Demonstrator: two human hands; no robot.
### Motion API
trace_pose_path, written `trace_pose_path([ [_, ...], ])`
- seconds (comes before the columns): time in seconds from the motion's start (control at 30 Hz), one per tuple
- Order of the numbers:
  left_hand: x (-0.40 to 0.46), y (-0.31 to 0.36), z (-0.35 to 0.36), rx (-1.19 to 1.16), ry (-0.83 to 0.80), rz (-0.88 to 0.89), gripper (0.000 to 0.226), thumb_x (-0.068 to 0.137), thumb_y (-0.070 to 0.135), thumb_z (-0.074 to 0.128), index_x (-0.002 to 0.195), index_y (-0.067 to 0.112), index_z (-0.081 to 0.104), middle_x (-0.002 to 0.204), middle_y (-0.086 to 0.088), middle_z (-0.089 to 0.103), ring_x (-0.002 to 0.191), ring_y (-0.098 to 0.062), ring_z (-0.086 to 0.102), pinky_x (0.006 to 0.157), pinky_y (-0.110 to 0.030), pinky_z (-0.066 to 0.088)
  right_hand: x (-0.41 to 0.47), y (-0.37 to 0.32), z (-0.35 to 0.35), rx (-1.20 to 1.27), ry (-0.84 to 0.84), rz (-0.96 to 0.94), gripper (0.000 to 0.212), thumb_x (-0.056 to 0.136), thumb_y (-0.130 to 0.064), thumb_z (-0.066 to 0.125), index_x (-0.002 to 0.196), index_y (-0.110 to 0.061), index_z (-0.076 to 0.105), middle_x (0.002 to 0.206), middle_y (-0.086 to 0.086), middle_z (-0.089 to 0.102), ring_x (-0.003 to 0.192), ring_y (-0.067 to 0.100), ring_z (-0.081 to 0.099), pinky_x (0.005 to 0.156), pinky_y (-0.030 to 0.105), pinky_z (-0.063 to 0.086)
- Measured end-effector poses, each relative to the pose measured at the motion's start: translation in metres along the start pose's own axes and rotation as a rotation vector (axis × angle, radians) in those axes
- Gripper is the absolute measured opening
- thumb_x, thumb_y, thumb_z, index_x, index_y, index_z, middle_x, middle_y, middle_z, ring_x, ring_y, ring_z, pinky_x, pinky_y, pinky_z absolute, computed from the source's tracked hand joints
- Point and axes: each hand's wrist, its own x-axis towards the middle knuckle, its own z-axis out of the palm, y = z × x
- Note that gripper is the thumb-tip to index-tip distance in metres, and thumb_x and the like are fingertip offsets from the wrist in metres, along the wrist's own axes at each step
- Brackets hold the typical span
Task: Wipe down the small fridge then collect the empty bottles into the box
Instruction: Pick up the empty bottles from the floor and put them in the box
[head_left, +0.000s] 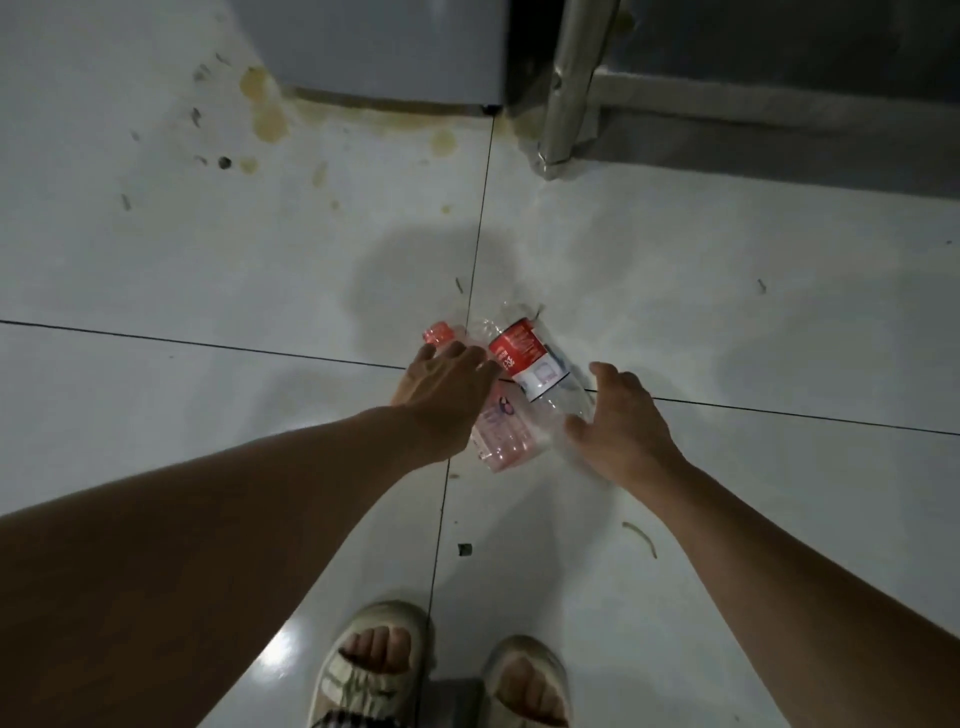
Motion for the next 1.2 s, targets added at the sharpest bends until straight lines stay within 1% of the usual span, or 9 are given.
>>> trace_pose_path([
  [0.1,0.029,-0.008,0.028,0.082,0.035,0.067,0.067,0.081,0.021,0.067,0.140,0.021,0.035,0.144,-0.003,0.038,0.133,-0.023,0.032,0.113,-0.043,0.022,0.029,0.007,0.025,0.003,0.069,-0.041,0.065,0.085,-0.029,0.066,0.139,-0.012,0.034,0.131,0.013,0.046,0.121,0.028,0.044,0.090,0.034,0.042],
  [0.27,0.056,-0.021,0.059,0.262,-0.047,0.185,0.075,0.080,0.025,0.070,0.143,0.024,0.029,0.147,-0.003,0.035,0.137,-0.024,0.027,0.115,-0.049,0.013,0.056,0.016,0.055,-0.003,0.059,-0.106,0.070,0.083,-0.033,0.069,0.139,-0.012,0.033,0.130,0.013,0.046,0.120,0.027,0.044,0.093,0.036,0.042],
  [0.43,0.063,-0.030,0.077,0.303,-0.067,0.190,0.079,0.080,0.028,0.070,0.144,0.027,0.023,0.147,-0.002,0.035,0.138,-0.025,0.026,0.114,-0.050,0.009,0.069,0.019,0.070,0.005,0.049,-0.106,0.071,0.081,-0.028,0.073,0.139,-0.013,0.034,0.128,0.012,0.048,0.117,0.026,0.045,0.093,0.035,0.043],
  [0.53,0.063,-0.032,0.077,0.304,-0.075,0.184,0.076,0.078,0.030,0.071,0.141,0.026,0.029,0.141,-0.003,0.042,0.133,-0.025,0.034,0.114,-0.048,0.015,0.070,0.020,0.071,0.017,0.033,-0.079,0.069,0.081,-0.025,0.073,0.137,-0.011,0.035,0.128,0.013,0.048,0.117,0.026,0.047,0.093,0.035,0.044],
  [0.63,0.054,-0.032,0.068,0.286,-0.095,0.155,0.071,0.077,0.031,0.073,0.135,0.020,0.035,0.126,-0.005,0.052,0.116,-0.023,0.050,0.105,-0.040,0.033,0.059,0.019,0.062,0.033,0.040,-0.024,0.067,0.081,-0.025,0.072,0.134,-0.009,0.035,0.127,0.015,0.048,0.115,0.028,0.047,0.091,0.037,0.045],
  [0.7,0.043,-0.031,0.054,0.233,-0.116,0.104,0.072,0.076,0.030,0.074,0.134,0.016,0.035,0.119,-0.006,0.054,0.107,-0.021,0.054,0.097,-0.036,0.040,0.046,0.017,0.049,0.041,0.054,-0.001,0.065,0.081,-0.026,0.071,0.133,-0.008,0.035,0.125,0.015,0.048,0.114,0.028,0.047,0.089,0.038,0.046],
  [0.77,0.030,-0.029,0.033,0.200,-0.142,0.058,0.077,0.074,0.032,0.076,0.135,0.015,0.034,0.119,-0.006,0.053,0.106,-0.020,0.054,0.093,-0.034,0.043,0.028,0.014,0.029,0.047,0.061,0.015,0.065,0.082,-0.028,0.070,0.133,-0.010,0.034,0.125,0.014,0.048,0.115,0.027,0.046,0.089,0.039,0.047],
  [0.97,-0.021,-0.015,-0.066,0.173,-0.115,-0.020,0.071,0.068,0.042,0.078,0.124,0.014,0.044,0.110,-0.002,0.059,0.097,-0.020,0.058,0.072,-0.029,0.038,-0.029,-0.011,-0.059,0.070,0.114,0.072,0.064,0.083,-0.032,0.069,0.133,-0.011,0.034,0.126,0.013,0.049,0.116,0.027,0.048,0.088,0.037,0.047],
  [1.2,-0.087,0.014,-0.204,0.124,0.019,-0.073,0.068,0.072,0.050,0.071,0.123,0.016,0.041,0.107,-0.001,0.061,0.095,-0.022,0.060,0.069,-0.028,0.036,-0.117,-0.057,-0.191,0.104,0.227,0.095,0.062,0.082,-0.031,0.070,0.130,-0.013,0.036,0.125,0.011,0.050,0.114,0.026,0.050,0.087,0.036,0.049],
])
